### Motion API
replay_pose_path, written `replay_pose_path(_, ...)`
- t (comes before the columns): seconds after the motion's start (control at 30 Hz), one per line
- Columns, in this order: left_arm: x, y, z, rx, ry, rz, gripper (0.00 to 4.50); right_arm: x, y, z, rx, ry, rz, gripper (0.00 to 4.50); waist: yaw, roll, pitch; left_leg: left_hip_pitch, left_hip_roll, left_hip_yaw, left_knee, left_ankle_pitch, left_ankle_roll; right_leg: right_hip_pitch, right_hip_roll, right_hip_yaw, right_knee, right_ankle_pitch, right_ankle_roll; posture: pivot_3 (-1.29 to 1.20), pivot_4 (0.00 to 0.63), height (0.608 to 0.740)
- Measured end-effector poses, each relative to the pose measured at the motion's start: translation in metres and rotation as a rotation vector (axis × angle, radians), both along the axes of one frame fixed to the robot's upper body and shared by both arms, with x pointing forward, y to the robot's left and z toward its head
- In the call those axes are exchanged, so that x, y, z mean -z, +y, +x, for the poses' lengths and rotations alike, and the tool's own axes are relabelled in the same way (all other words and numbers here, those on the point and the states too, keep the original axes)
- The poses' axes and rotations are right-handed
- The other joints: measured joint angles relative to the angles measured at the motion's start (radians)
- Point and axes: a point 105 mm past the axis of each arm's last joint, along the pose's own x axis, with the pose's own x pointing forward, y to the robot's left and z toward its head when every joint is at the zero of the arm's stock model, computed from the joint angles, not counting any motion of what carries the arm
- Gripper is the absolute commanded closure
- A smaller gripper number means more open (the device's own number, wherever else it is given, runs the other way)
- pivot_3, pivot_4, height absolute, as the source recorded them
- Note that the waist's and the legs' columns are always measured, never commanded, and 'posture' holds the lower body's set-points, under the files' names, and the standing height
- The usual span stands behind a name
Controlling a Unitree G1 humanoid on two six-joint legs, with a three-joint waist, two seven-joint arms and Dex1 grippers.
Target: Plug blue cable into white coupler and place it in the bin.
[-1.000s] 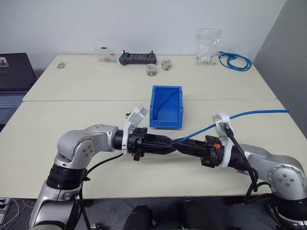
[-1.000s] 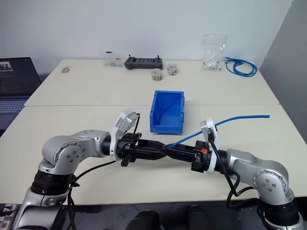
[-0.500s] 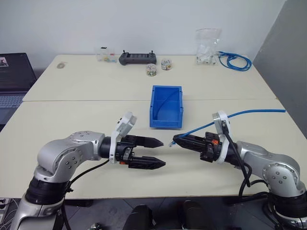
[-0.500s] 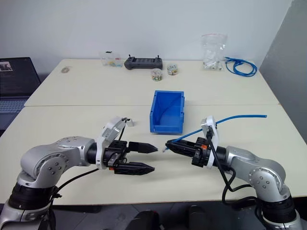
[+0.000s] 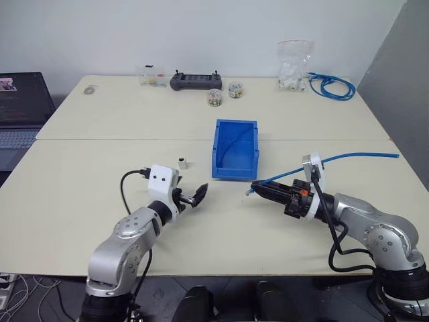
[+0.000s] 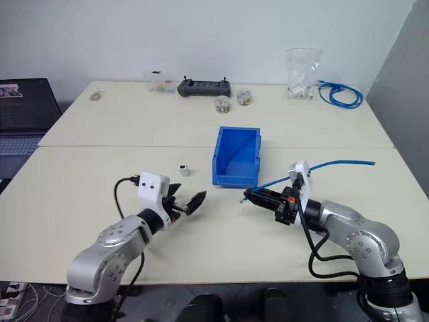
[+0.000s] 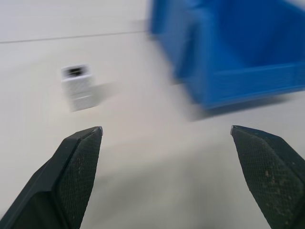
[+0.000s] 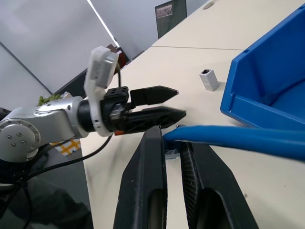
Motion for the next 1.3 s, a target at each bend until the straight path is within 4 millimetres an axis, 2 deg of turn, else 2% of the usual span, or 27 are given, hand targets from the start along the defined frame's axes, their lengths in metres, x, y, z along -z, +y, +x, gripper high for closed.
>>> replay_pose_path(0.07,0.007,0.012,0.007,-0.1,0.013,0.049,0.0,-0.002,0.001,0.001,-0.009,-0.011,-0.005,4.38,0.001,0.0,0.0,0.0,0.0,0.0,0.0,0.0,0.0,0.0,0.0,0.0,0.0,0.0,0.0,0.0,0.15,0.74)
replay_pose_path(0.17,0.013,0.017,0.014,-0.141,0.024,0.071,0.0,-0.001,0.001,0.002,-0.002,-0.014,-0.015,4.38,0.005,0.0,0.0,-0.001,0.0,0.0,0.0,0.0,0.0,0.0,0.0,-0.001,0.0,0.0,0.0,0.0,0.15,0.74)
replay_pose_path(0.7,0.014,0.0,0.072,-0.128,0.041,0.042,0.0,-0.001,0.004,0.0,-0.005,-0.029,-0.019,4.38,0.006,-0.001,0.0,-0.001,-0.001,0.0,0.001,0.0,0.0,0.0,0.0,-0.001,0.0,0.001,0.0,0.0,0.15,0.74)
replay_pose_path(1.03,0.014,-0.004,0.078,-0.112,0.045,0.043,0.0,-0.001,0.006,-0.002,-0.011,-0.028,-0.011,4.38,0.006,-0.001,0.0,0.0,-0.001,0.0,0.001,0.0,-0.001,0.0,-0.001,-0.001,0.0,0.001,0.001,0.0,0.15,0.74)
replay_pose_path(1.07,0.014,-0.004,0.078,-0.112,0.045,0.047,0.33,0.0,0.007,-0.003,-0.012,-0.027,-0.011,4.38,0.006,-0.001,0.0,0.0,-0.001,0.0,0.001,0.0,-0.001,0.0,-0.001,-0.001,0.0,0.001,0.001,0.0,0.15,0.74)
replay_pose_path(1.13,0.014,-0.005,0.078,-0.108,0.045,0.046,0.63,0.001,0.007,-0.003,-0.013,-0.023,-0.013,4.38,0.006,-0.001,0.0,0.0,-0.001,0.0,0.001,0.0,-0.001,0.0,0.0,-0.001,0.0,0.001,0.001,0.0,0.15,0.74)
replay_pose_path(1.3,0.015,-0.01,0.079,-0.08,0.045,0.044,1.77,0.003,0.007,-0.003,-0.009,-0.024,-0.021,4.38,0.005,-0.001,0.0,0.0,0.0,0.0,0.001,0.0,-0.001,0.0,0.0,0.0,0.001,0.001,0.001,0.0,0.15,0.74)
